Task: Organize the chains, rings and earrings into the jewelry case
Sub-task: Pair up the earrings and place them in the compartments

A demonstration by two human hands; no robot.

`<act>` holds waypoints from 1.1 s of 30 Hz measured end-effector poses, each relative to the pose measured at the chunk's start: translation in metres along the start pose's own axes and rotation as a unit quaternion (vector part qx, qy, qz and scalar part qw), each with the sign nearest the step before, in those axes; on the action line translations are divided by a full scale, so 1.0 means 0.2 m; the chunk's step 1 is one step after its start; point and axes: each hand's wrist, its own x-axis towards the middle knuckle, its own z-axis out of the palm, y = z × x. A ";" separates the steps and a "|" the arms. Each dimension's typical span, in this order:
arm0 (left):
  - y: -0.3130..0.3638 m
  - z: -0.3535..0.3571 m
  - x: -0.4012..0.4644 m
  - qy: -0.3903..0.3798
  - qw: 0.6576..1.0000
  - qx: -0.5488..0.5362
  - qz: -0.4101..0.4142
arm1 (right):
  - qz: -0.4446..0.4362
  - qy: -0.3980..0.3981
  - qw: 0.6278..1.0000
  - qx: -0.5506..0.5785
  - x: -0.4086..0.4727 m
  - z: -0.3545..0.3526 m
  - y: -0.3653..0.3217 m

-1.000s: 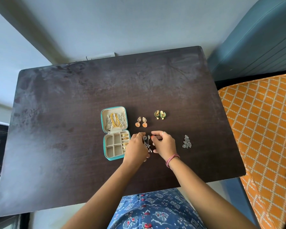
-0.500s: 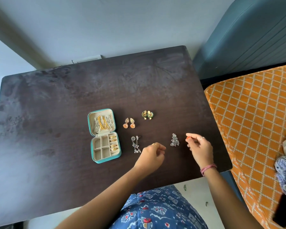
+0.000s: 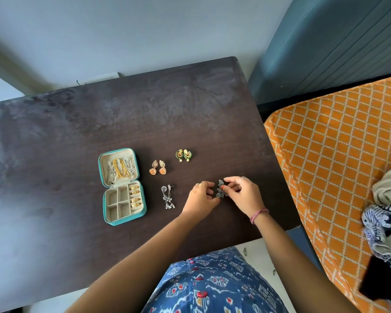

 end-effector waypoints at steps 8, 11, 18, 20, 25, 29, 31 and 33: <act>-0.04 0.04 -0.02 0.040 0.998 0.039 0.042 | -0.018 0.047 0.999 -0.020 0.07 0.00 0.00; -0.04 0.06 -0.03 0.062 0.996 0.048 0.046 | 0.038 0.057 0.995 0.069 0.08 -0.02 0.02; -0.01 0.10 -0.03 0.063 0.989 0.112 0.074 | 0.188 0.073 0.916 0.347 0.06 -0.06 0.05; 0.00 0.09 -0.02 0.058 0.988 0.122 0.073 | 0.201 0.081 0.895 0.390 0.06 -0.06 0.05; -0.01 0.06 0.00 0.069 0.987 0.126 0.068 | 0.178 0.084 0.885 0.421 0.01 -0.05 0.05; -0.02 0.06 -0.01 0.070 0.986 0.128 0.083 | 0.171 0.077 0.878 0.441 -0.01 -0.08 0.05; -0.02 0.06 -0.01 0.077 0.984 0.132 0.092 | 0.179 0.070 0.876 0.443 -0.01 -0.08 0.05; -0.02 0.06 -0.01 0.084 0.984 0.129 0.093 | 0.188 0.070 0.874 0.443 0.00 -0.08 0.05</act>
